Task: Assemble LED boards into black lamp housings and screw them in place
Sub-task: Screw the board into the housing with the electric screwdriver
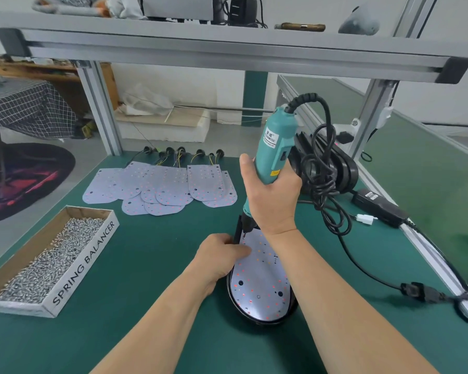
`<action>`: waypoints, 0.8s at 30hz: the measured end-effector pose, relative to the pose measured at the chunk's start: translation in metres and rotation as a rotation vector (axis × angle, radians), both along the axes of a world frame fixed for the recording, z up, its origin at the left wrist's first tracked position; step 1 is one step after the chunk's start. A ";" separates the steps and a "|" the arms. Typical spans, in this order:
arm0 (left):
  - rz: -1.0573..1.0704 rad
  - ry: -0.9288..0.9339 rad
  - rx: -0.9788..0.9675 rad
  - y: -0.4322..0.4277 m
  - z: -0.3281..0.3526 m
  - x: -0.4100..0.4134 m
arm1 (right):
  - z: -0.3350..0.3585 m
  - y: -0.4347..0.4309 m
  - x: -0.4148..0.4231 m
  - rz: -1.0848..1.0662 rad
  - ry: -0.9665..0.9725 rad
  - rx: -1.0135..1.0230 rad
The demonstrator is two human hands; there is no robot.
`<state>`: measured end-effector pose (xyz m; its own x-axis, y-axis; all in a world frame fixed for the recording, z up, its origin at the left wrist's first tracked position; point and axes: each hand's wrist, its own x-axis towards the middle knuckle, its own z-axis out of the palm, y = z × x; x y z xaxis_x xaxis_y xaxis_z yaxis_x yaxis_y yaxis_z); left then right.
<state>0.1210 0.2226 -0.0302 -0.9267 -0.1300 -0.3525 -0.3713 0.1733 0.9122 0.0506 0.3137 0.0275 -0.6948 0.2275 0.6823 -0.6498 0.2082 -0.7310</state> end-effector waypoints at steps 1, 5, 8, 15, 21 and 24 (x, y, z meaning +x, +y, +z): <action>-0.001 0.004 -0.002 0.000 -0.001 0.000 | 0.000 -0.001 -0.001 -0.004 -0.005 -0.004; -0.003 0.015 0.002 -0.001 -0.005 -0.002 | -0.002 -0.001 0.000 0.022 -0.021 -0.044; 0.011 0.015 -0.007 0.000 -0.004 -0.001 | -0.005 -0.002 0.001 0.056 -0.051 -0.053; -0.002 0.033 -0.031 0.001 -0.002 0.003 | -0.006 -0.004 0.007 0.045 -0.100 -0.048; -0.003 0.021 -0.015 -0.004 -0.007 -0.002 | 0.001 0.016 0.020 0.030 -0.064 -0.014; -0.002 0.015 -0.032 -0.005 -0.008 -0.004 | 0.007 0.020 0.031 0.076 -0.078 -0.003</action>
